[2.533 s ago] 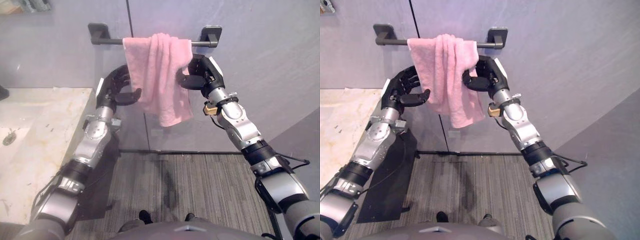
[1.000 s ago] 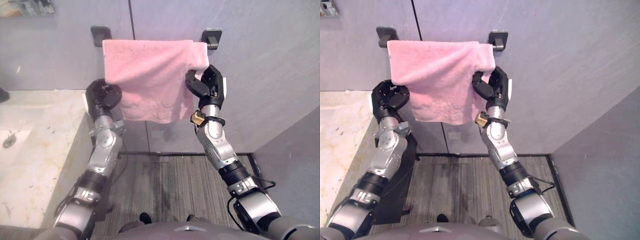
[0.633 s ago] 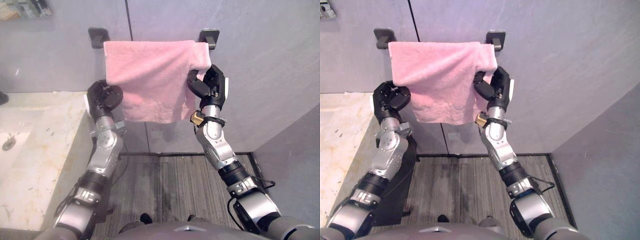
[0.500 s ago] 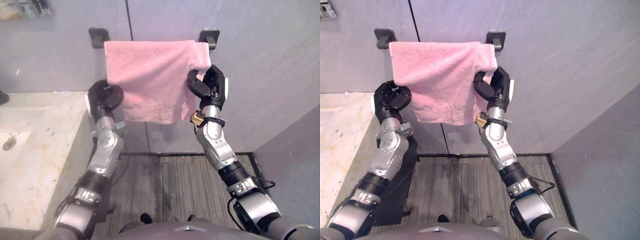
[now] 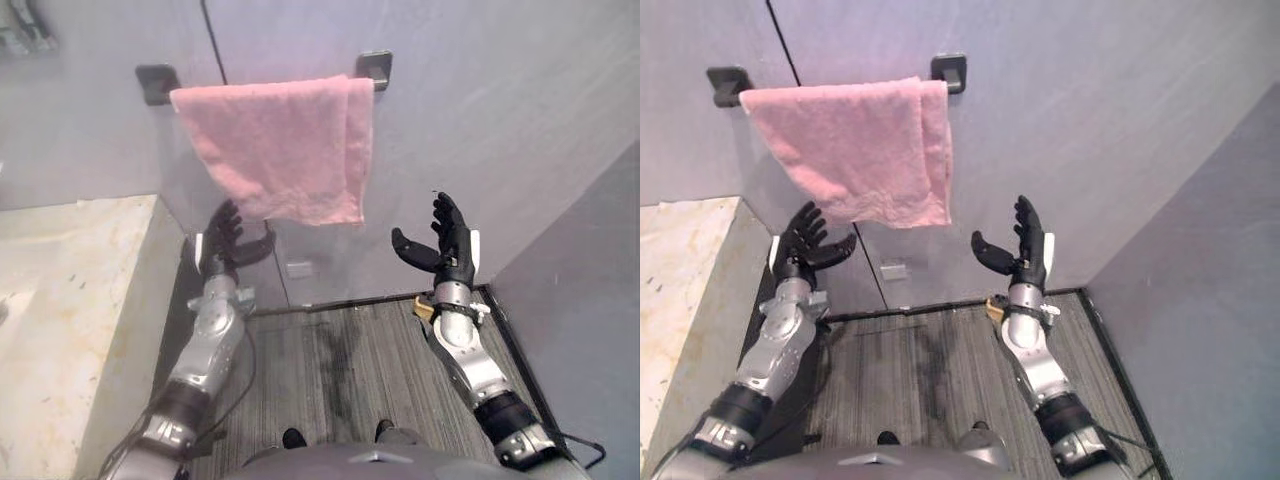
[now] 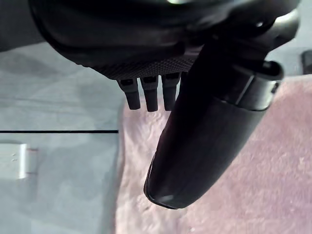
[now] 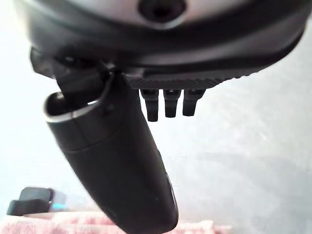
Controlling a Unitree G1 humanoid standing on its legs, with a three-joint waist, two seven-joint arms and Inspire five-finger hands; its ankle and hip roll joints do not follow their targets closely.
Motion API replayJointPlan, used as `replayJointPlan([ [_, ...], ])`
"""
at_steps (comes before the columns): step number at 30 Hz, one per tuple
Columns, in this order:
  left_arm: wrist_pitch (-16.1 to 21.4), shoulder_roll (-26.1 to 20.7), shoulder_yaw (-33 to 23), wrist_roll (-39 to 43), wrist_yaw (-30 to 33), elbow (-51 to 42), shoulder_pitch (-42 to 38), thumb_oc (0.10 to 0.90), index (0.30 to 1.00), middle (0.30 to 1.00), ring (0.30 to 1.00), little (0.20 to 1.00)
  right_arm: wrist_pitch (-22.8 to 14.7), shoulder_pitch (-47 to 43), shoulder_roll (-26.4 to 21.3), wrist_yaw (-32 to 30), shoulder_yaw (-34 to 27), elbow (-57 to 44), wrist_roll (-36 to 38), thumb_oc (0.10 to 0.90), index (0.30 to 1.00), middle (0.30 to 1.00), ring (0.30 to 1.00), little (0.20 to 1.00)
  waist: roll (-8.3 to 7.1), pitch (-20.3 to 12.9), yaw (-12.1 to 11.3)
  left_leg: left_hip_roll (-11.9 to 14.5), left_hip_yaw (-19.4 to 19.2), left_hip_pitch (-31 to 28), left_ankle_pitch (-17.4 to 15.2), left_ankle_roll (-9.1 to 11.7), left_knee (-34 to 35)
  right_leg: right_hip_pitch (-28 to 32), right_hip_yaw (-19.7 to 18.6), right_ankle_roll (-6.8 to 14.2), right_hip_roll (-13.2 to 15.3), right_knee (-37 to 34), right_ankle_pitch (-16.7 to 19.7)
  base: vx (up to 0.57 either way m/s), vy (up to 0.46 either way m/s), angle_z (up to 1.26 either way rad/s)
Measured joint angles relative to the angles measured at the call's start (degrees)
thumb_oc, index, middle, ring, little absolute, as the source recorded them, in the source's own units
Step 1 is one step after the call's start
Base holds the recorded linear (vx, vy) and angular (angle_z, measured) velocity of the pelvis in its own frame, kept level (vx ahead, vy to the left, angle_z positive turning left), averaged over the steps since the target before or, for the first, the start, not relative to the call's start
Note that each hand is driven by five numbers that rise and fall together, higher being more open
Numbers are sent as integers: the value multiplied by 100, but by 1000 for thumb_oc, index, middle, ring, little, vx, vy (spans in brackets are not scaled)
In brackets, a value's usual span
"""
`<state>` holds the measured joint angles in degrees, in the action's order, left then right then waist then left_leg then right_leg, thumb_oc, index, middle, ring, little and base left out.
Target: Organize the bathroom.
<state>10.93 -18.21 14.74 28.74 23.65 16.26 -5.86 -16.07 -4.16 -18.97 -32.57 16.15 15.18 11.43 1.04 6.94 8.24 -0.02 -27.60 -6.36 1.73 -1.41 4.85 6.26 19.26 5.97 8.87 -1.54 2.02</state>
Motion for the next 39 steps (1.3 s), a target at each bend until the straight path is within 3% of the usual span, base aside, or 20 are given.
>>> replayJointPlan([
  [4,-38,21,-118,1,-83,21,691,800,900,900,900,900,12,835,-97,172,-286,35,-114,800,900,900,900,900,75,-34,9,11,-37,8,-1,1,-2,-19,-34,1,-13,-10,0,-60,-4,-6],
  [8,-138,96,-379,36,-129,763,908,800,900,900,900,900,68,1099,-52,371,-323,700,-176,800,900,900,900,900,80,-35,6,14,-36,6,-10,13,1,-10,-23,2,-17,-16,0,-66,-7,0],
  [16,-230,383,-945,487,-498,3249,1264,800,900,900,900,900,575,1206,157,529,-402,2476,69,800,900,900,900,900,20,-34,-23,6,-20,17,-39,58,2,-20,19,13,-4,-26,-5,-69,-15,2],
  [24,-465,519,-1030,434,-980,5214,1207,800,900,900,900,900,1265,1004,435,907,-416,4738,-195,800,900,900,900,900,-138,-119,-43,6,61,81,-46,64,1,-24,87,23,-8,-54,-9,-52,17,4],
  [28,-648,524,-1026,129,-1303,5418,1249,800,900,900,900,900,1460,979,533,1250,-443,5357,-197,800,900,900,900,900,-151,-120,-141,-13,69,99,-59,62,7,-78,87,38,22,36,-19,-72,89,1],
  [34,-982,519,-754,-523,-1823,5393,1160,800,900,900,900,900,1413,1027,581,1490,-442,5347,-187,800,900,900,900,900,-91,-3,-151,-127,77,212,-125,39,26,-474,36,225,228,546,-152,-165,114,-1],
  [36,-990,445,-537,-727,-1960,5340,1008,800,900,900,900,900,1291,880,582,1642,-443,5335,-180,800,900,900,900,900,-57,235,-155,-181,51,245,-104,-53,28,-724,9,243,346,946,-153,-304,133,-7],
  [39,-1007,356,-427,-918,-2126,5300,892,800,900,900,900,900,1208,765,579,1859,-440,5315,-168,800,900,900,900,900,-35,307,-182,-181,-34,388,-46,-196,27,-871,39,311,384,1031,-9,-346,92,-11],
])
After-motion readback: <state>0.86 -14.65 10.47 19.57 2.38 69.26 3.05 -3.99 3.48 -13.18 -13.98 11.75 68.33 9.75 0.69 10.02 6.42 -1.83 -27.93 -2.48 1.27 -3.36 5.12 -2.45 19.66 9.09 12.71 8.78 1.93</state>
